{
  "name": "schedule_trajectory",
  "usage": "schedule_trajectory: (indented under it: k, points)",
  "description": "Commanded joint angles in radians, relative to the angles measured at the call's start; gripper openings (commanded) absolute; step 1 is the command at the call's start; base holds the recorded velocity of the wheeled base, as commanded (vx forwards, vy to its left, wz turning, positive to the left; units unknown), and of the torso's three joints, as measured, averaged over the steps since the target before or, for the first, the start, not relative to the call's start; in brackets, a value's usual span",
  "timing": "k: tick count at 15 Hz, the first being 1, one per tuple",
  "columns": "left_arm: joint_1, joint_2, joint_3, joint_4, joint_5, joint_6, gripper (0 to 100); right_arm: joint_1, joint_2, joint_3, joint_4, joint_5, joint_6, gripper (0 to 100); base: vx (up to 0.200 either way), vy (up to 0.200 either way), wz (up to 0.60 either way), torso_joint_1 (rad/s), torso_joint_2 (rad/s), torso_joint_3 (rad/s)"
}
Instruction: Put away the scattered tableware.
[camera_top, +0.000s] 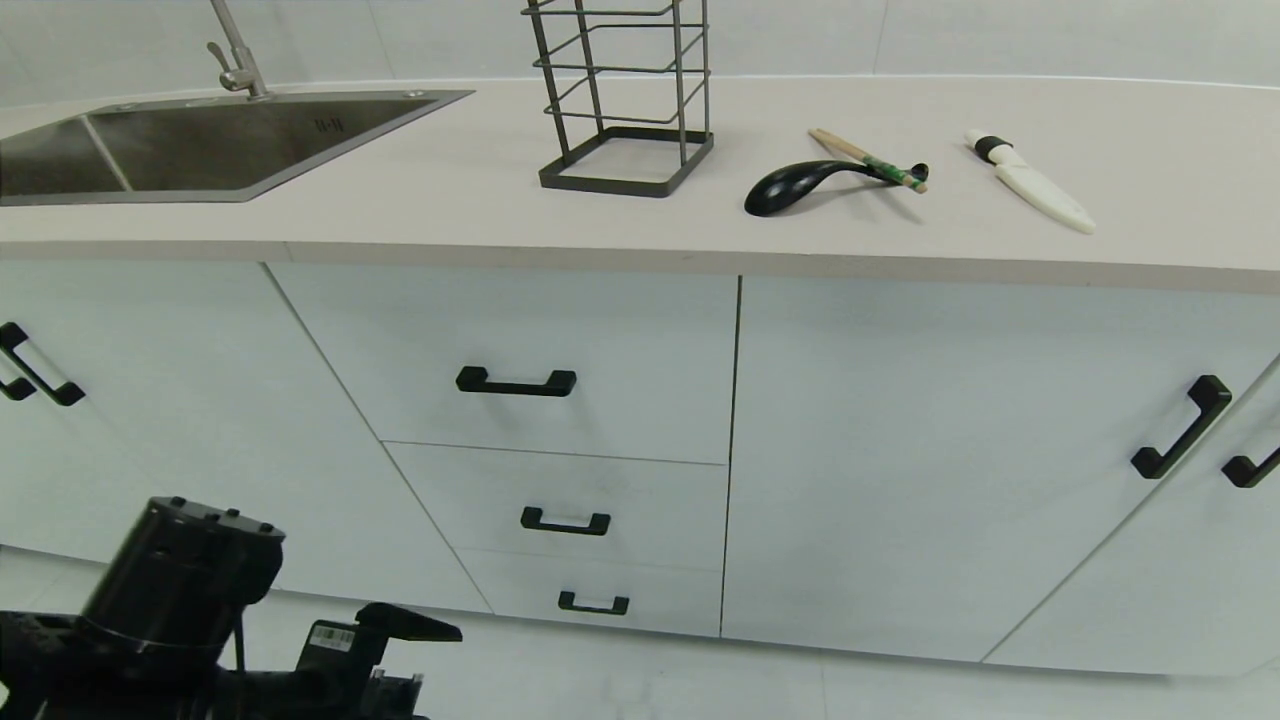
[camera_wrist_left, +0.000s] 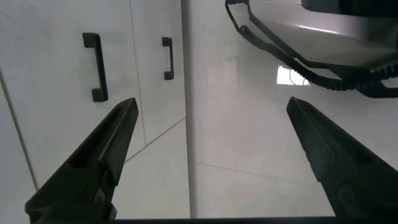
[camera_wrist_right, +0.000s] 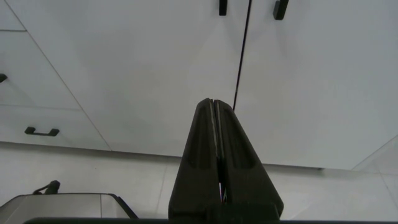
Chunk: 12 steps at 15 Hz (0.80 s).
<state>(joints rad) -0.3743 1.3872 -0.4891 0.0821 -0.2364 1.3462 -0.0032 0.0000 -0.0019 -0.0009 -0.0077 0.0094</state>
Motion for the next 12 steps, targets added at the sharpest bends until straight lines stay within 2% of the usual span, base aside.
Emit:
schedule_trajectory:
  k: [1,4,9,12]
  points:
    - [0.000,0.081,-0.006,-0.028,0.008,-0.005,100,0.000,0.000,0.000,-0.001,0.000,0.001,0,0.000,0.000,0.00,0.000,0.00,0.000]
    - [-0.003,0.168,-0.062,-0.114,0.020,-0.016,100,0.000,0.000,0.000,-0.001,0.000,0.001,0,0.000,0.000,0.00,0.000,0.00,0.000]
    - [-0.012,0.288,-0.128,-0.163,0.042,-0.025,100,0.000,0.000,0.000,-0.001,0.000,0.001,0,0.000,0.000,0.00,0.000,0.00,0.000]
    - [-0.020,0.389,-0.132,-0.260,0.054,-0.025,100,0.000,0.000,0.000,-0.001,0.000,0.001,0,0.000,0.000,0.00,0.000,0.00,0.000]
